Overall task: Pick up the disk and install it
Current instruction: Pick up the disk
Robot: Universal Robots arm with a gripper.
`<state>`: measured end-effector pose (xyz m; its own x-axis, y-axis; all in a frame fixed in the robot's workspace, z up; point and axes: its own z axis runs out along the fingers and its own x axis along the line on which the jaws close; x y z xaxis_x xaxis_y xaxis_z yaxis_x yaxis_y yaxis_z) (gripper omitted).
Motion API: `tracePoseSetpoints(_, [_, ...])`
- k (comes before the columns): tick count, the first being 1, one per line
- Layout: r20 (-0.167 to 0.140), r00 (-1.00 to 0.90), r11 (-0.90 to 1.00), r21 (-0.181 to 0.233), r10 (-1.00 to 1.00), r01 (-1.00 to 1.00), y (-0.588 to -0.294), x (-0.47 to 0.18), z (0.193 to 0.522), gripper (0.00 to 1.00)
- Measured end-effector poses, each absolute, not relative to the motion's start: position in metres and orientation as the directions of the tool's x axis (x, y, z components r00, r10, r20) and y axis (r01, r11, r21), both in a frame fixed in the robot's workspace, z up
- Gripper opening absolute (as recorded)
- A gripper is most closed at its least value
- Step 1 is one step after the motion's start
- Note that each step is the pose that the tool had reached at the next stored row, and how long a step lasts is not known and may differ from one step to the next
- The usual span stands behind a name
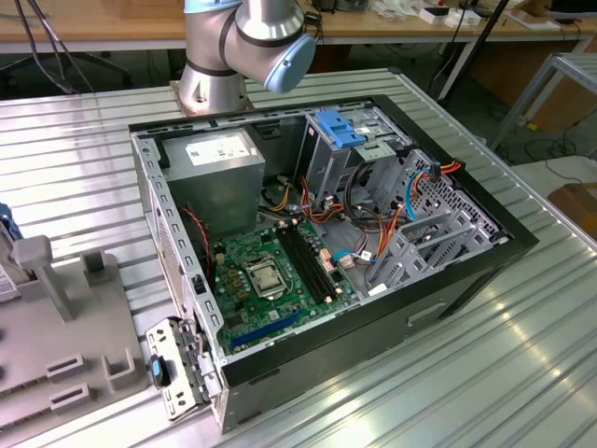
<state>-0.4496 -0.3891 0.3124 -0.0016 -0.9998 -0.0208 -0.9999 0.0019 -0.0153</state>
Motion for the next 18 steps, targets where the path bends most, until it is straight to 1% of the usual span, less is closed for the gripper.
tracePoseSetpoints(8, [-0.021,-0.002,0.002,-0.015,-1.0,-1.0,-0.3891,-0.4496,0.3135,0.37])
tracePoseSetpoints(18, [-0.021,-0.002,0.002,-0.015,-1.0,-1.0,-0.3891,-0.4496,0.3064,0.37])
